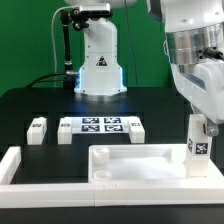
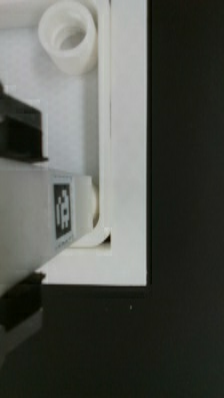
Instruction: Assemble desk
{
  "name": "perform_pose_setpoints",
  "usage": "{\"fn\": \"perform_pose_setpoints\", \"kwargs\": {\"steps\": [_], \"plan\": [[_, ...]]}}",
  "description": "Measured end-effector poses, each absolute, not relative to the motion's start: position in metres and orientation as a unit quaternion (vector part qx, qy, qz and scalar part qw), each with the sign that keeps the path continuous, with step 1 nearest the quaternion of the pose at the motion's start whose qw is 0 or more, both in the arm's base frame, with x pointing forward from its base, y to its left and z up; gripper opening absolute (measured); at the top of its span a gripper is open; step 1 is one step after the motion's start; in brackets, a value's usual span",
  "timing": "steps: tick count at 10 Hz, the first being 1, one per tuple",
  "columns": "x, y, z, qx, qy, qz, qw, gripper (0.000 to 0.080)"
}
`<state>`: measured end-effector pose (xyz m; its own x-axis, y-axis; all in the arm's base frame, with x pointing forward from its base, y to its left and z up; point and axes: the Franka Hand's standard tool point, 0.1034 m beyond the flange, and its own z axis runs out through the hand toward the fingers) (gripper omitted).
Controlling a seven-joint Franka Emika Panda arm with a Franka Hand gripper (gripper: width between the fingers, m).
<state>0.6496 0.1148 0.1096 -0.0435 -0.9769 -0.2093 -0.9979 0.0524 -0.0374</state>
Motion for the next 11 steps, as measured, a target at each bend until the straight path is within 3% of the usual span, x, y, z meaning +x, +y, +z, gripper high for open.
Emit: {"fn": "perform_pose_setpoints", "kwargs": {"steps": [2, 4, 5, 9, 11], "plan": [[0.649, 0.115, 0.109, -0.693, 0.713, 0.058, 0.09, 0.0292], [0.64, 0.112, 0.107, -0.798, 0.595, 0.049, 0.083, 0.053], [0.64, 0.112, 0.109, -0.845, 0.528, 0.039, 0.076, 0.0612], [0.64, 0.113, 0.109, -0.914, 0.398, 0.026, 0.079, 0.0648], [0.641, 0.106, 0.108, -0.964, 0.258, 0.009, 0.066, 0.0648]]}}
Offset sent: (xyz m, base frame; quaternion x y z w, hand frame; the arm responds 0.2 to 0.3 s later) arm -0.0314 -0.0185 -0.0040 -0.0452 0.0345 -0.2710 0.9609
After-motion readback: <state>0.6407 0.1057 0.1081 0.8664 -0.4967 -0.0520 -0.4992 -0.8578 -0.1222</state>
